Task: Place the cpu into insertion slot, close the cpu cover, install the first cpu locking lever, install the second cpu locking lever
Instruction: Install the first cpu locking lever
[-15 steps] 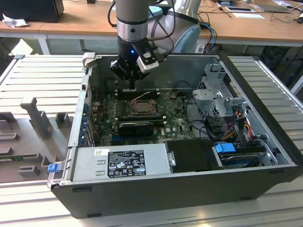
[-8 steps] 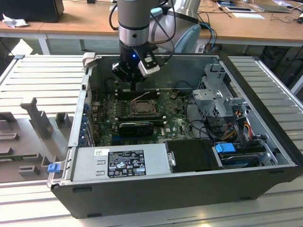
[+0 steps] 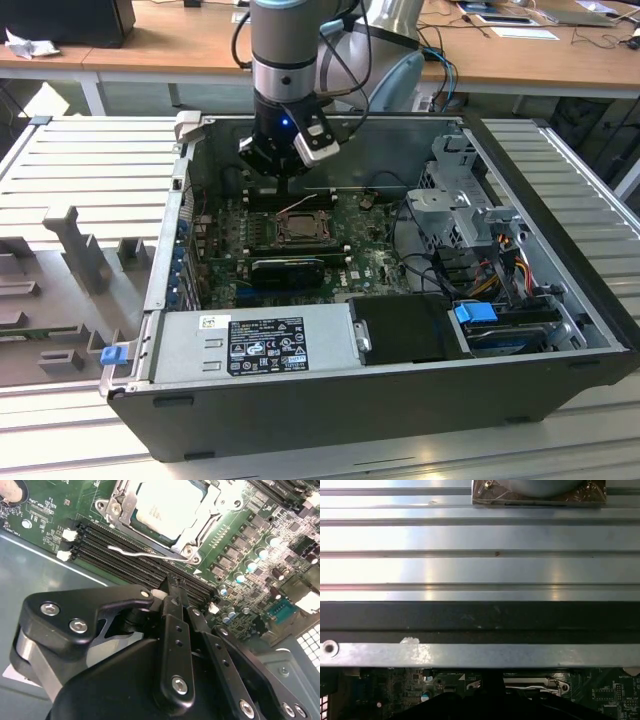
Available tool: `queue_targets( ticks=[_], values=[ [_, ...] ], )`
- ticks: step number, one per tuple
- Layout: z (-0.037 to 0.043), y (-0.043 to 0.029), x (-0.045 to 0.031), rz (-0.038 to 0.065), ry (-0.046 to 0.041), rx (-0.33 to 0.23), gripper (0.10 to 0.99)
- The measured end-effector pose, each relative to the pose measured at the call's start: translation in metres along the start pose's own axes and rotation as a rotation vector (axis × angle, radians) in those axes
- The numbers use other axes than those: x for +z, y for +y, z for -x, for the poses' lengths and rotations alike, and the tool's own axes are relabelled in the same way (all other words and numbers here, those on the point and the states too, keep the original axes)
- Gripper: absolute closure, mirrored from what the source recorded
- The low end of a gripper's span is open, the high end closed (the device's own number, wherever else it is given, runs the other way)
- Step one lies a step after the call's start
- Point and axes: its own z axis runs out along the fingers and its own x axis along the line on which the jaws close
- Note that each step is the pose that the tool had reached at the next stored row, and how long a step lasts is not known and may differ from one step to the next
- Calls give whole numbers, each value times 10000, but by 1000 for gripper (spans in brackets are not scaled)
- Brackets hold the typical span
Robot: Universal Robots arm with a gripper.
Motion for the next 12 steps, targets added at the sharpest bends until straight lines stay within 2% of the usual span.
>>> queue_targets(
  ticks=[2, 6, 9, 12],
  values=[
    [19, 0, 5, 1, -2, 2, 980],
    [165, -3, 35, 1, -1, -1, 980],
    [206, -7, 88, 0, -3, -80, 980],
    [234, -6, 106, -2, -3, -82, 980]
  ],
)
